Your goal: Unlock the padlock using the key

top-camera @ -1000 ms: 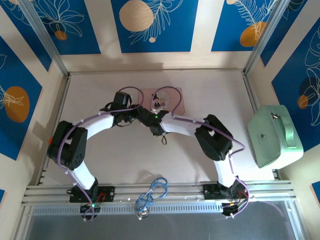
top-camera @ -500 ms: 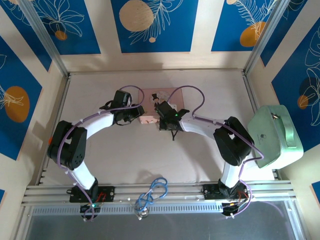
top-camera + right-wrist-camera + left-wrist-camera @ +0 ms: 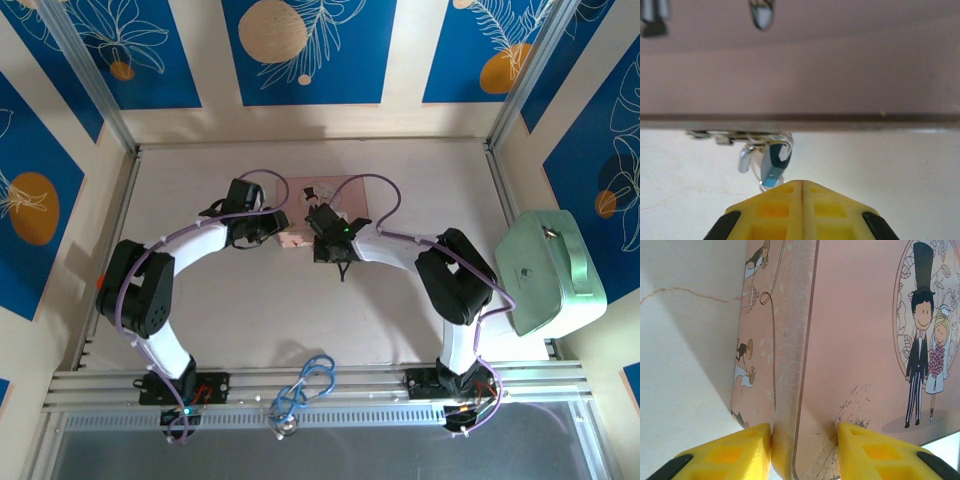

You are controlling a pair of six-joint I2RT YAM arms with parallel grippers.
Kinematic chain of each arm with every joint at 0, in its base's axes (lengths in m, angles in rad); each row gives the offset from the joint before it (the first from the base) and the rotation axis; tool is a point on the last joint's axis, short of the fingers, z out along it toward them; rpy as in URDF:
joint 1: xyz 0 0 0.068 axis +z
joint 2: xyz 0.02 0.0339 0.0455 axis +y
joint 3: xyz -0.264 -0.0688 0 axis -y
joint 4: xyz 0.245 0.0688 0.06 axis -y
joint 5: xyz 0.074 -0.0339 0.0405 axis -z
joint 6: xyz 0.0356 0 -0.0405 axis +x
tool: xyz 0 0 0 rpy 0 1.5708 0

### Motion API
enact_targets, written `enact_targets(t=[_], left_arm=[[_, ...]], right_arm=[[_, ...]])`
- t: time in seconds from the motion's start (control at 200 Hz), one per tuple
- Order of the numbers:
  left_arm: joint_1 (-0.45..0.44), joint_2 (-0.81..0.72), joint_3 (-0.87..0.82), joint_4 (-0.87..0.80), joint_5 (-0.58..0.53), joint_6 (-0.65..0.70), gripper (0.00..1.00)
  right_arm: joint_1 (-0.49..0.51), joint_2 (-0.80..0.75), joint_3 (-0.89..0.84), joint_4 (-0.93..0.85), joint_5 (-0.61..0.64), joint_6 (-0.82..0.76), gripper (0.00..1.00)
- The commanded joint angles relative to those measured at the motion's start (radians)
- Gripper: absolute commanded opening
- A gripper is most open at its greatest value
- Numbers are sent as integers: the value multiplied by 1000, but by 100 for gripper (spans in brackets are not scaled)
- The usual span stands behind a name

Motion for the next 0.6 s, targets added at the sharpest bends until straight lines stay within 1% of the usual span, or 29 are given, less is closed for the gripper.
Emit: enact_targets(t=[0.0, 0.265, 0.595], left_arm=[[10, 37, -5, -54, -6, 11, 36], [10, 32, -17, -55, -1, 16, 36], [10, 18, -41, -35, 20, 7, 35]], right_arm=[[3, 28, 50, -8, -10, -14, 7], [15, 84, 128, -32, -5, -36, 6], [28, 130, 182, -53, 4, -54, 7]])
